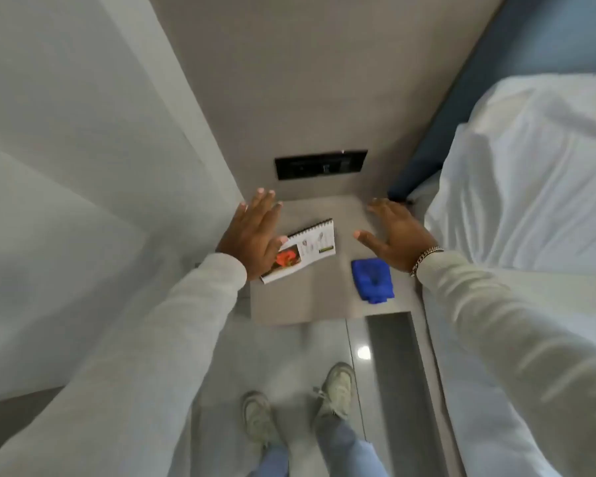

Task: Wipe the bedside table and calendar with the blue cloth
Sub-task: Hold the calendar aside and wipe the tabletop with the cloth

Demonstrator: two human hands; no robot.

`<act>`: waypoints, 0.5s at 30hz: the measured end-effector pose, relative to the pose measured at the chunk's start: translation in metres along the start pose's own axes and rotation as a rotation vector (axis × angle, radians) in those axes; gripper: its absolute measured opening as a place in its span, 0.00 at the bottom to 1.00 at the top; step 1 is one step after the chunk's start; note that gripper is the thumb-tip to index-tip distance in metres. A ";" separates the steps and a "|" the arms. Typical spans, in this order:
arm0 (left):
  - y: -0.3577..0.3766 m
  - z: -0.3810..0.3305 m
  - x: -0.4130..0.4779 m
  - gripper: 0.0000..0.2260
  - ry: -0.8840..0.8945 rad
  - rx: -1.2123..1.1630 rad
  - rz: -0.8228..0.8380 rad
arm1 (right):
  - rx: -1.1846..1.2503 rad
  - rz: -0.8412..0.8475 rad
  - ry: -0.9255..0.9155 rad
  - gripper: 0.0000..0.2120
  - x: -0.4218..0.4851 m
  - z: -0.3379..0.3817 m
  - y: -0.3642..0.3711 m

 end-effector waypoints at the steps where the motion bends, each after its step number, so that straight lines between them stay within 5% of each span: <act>1: 0.022 -0.007 0.001 0.26 0.012 -0.009 0.018 | 0.021 0.012 0.017 0.31 0.001 -0.015 0.015; 15: 0.305 -0.044 -0.010 0.25 0.260 -0.050 0.247 | -0.244 -0.030 0.238 0.29 0.009 -0.204 0.192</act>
Point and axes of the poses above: each hand's wrist, its own x-axis towards the middle knuckle, its own y-axis out of the palm, z = x × y, the point moved 6 cm from there along x, towards the middle knuckle, and after that the axes turned 12 degrees about x, right-handed, at the moved point
